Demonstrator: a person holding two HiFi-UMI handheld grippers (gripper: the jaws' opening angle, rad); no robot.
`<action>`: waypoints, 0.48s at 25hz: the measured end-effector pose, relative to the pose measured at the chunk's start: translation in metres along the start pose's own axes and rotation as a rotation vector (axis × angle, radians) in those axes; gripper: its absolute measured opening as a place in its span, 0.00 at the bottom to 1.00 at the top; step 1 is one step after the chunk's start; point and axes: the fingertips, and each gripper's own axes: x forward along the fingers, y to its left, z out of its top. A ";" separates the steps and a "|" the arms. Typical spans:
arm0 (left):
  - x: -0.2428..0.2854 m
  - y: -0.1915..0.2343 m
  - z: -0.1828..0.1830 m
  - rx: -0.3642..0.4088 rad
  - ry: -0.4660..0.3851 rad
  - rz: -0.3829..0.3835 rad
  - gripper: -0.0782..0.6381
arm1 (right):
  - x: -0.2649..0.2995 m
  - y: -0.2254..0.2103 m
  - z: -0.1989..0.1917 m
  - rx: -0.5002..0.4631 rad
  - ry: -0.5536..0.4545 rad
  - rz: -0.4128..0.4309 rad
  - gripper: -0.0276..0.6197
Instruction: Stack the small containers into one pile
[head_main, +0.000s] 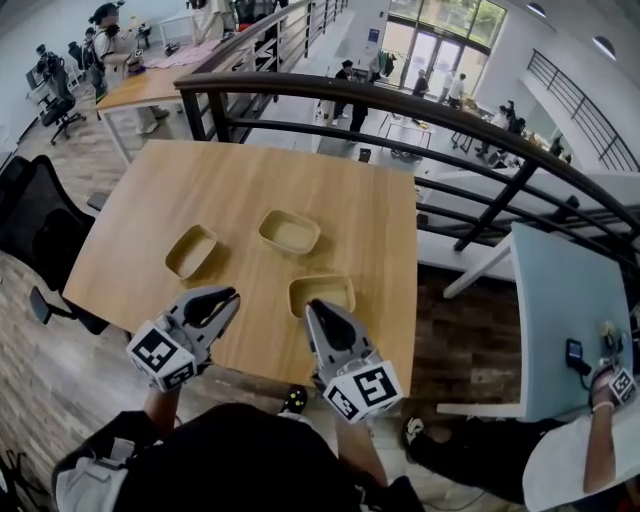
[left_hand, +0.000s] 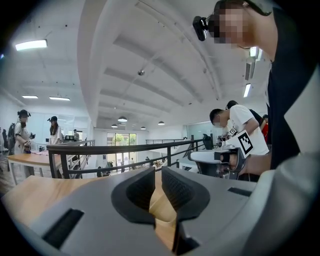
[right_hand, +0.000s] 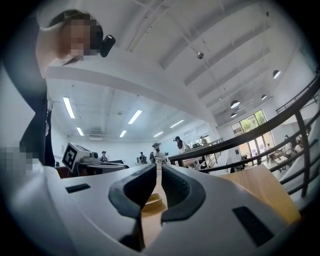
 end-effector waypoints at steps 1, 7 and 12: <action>0.006 0.001 0.000 0.000 0.001 0.000 0.16 | 0.001 -0.006 -0.001 -0.001 0.007 -0.001 0.09; 0.022 0.028 -0.003 0.000 0.021 0.017 0.16 | 0.028 -0.028 -0.005 -0.003 0.030 0.005 0.09; 0.029 0.067 -0.007 -0.032 0.022 0.050 0.16 | 0.057 -0.045 -0.008 -0.009 0.050 -0.008 0.09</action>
